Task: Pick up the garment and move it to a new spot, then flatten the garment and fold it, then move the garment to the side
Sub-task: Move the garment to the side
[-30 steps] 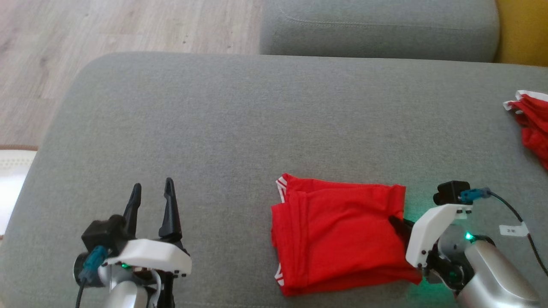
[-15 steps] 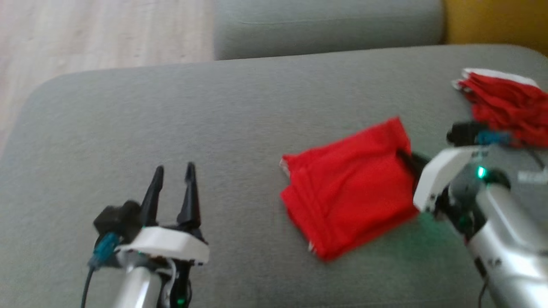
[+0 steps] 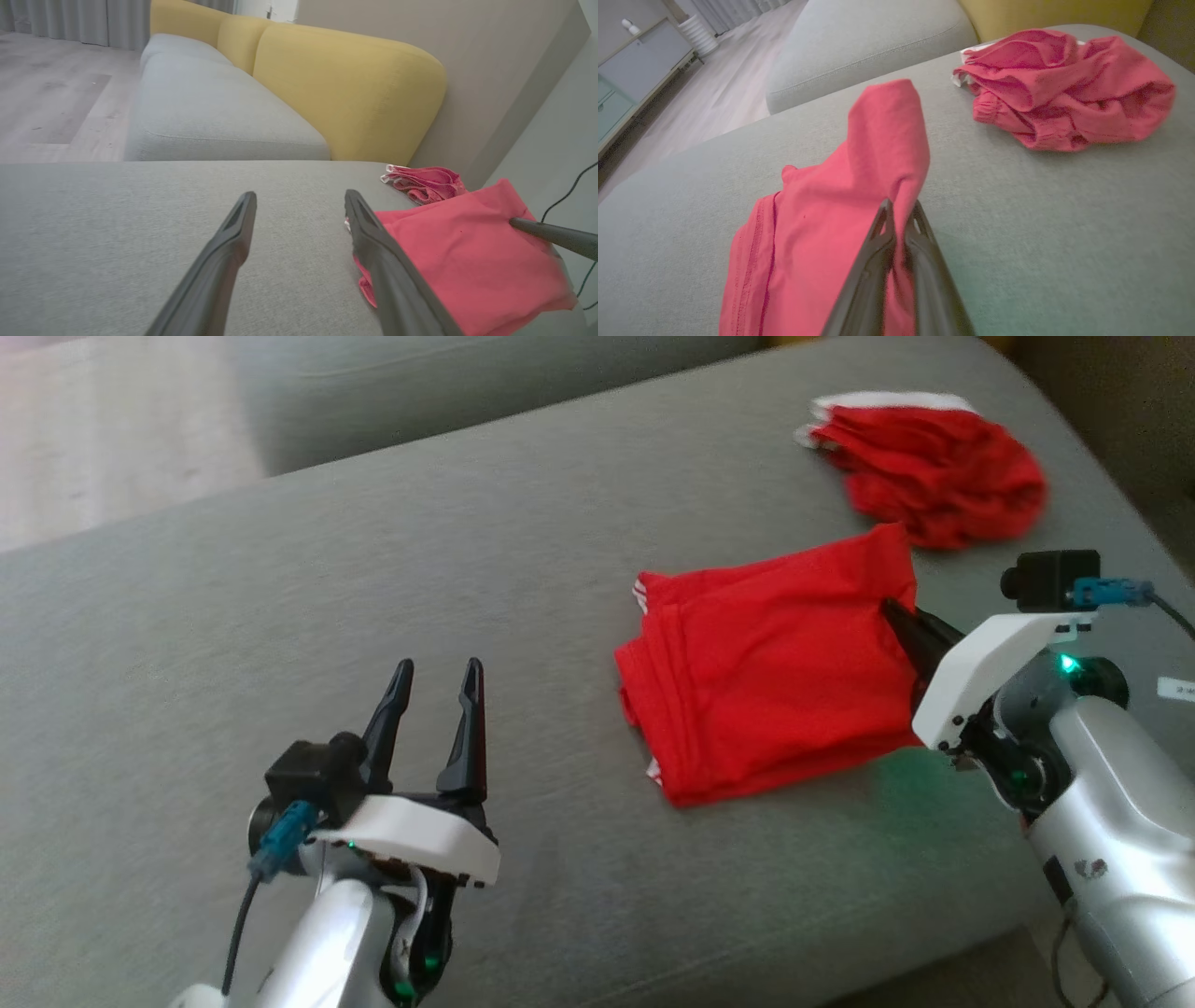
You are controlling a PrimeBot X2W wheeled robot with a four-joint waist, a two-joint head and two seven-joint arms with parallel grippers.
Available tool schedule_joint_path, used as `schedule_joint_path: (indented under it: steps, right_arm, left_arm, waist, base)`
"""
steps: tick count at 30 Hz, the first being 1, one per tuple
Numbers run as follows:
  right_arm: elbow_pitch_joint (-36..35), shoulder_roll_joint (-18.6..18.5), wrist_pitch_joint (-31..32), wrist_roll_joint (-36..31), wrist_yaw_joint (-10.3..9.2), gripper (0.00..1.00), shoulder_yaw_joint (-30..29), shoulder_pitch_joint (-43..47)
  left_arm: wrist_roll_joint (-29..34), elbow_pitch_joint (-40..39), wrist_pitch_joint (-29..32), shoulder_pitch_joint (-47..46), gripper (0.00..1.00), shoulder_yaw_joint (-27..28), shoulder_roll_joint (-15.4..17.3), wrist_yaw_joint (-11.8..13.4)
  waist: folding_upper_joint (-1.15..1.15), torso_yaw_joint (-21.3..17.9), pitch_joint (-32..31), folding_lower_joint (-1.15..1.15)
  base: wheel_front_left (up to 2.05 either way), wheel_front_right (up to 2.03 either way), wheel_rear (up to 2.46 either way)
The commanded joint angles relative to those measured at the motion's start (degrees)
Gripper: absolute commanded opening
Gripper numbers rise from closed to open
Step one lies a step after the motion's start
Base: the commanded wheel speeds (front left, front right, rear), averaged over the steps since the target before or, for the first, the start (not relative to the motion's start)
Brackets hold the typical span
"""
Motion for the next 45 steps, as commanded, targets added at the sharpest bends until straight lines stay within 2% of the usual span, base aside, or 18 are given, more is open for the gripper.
schedule_joint_path:
  steps: [1, 5, 9, 14, 22, 27, 33, 40, 44, 45]
  right_arm:
    - [-1.5, -0.2, -0.9, 0.5, -0.04, 0.00, 0.7, -2.6]
    - [-1.0, -0.4, -2.5, 1.6, -0.04, 0.00, 2.0, -3.1]
    - [-0.9, -0.9, -4.3, 2.6, -0.04, 0.00, 3.3, -4.0]
    - [-2.2, -2.8, -5.6, 4.0, -0.04, 0.00, 6.4, -7.2]
    - [-2.7, -9.0, -6.1, 7.3, -0.04, 0.00, 11.3, -18.6]
    - [1.1, -14.6, -6.6, 11.2, -0.04, 0.00, 13.5, -27.1]
    - [5.9, -21.3, -8.8, 13.2, -0.04, 0.00, 14.0, -32.5]
    - [12.8, -25.1, -9.3, 13.5, -0.04, 0.00, 15.0, -35.4]
    - [17.7, -25.6, -9.5, 11.3, -0.04, 0.00, 16.9, -37.6]
    - [18.7, -25.3, -10.0, 10.6, -0.04, 0.12, 17.4, -38.0]
  left_arm:
    - [0.4, -1.6, -0.6, -3.1, 1.00, 1.8, 0.1, 0.1]
    - [0.6, -0.9, -0.6, -3.8, 1.00, 1.6, 0.1, -0.1]
    - [1.0, -0.5, -0.6, -4.8, 1.00, 1.1, 0.1, -0.1]
    - [1.8, 0.1, -0.6, -6.2, 1.00, 0.3, 0.1, -0.1]
    - [3.5, 1.1, -0.6, -9.4, 1.00, -0.6, 0.2, 0.5]
    - [4.8, 1.6, -0.4, -12.2, 1.00, -1.8, 0.2, 1.1]
    - [5.7, 1.5, -0.1, -13.5, 1.00, -2.3, 0.5, 1.8]
    - [6.2, 1.5, 0.1, -14.6, 1.00, -3.0, 0.5, 2.2]
    - [6.1, 1.7, 0.0, -15.0, 1.00, -3.1, 0.5, 2.4]
    - [6.1, 1.7, 0.0, -15.1, 1.00, -3.1, 0.5, 2.5]
  waist:
    - [0.00, -3.7, 1.2, 0.00]
    - [0.00, -6.1, 1.7, 0.00]
    - [0.00, -6.6, 2.6, 0.00]
    - [0.00, -4.6, 5.5, 0.00]
    - [0.00, -0.1, 12.2, 0.00]
    - [0.00, 2.9, 17.4, 0.00]
    - [0.00, 4.0, 20.7, 0.00]
    - [0.00, 4.7, 23.3, 0.00]
    - [0.00, 5.1, 24.1, 0.00]
    - [0.00, 5.2, 24.2, 0.00]
  base:
    - [0.00, 0.00, 0.00]
    - [0.00, 0.00, 0.00]
    - [0.00, 0.00, 0.00]
    - [0.00, 0.00, 0.00]
    - [0.00, 0.00, 0.00]
    - [0.00, 0.00, 0.00]
    - [0.00, 0.00, 0.00]
    - [0.00, 0.00, 0.00]
    - [0.00, 0.00, 0.00]
    - [0.00, 0.00, 0.00]
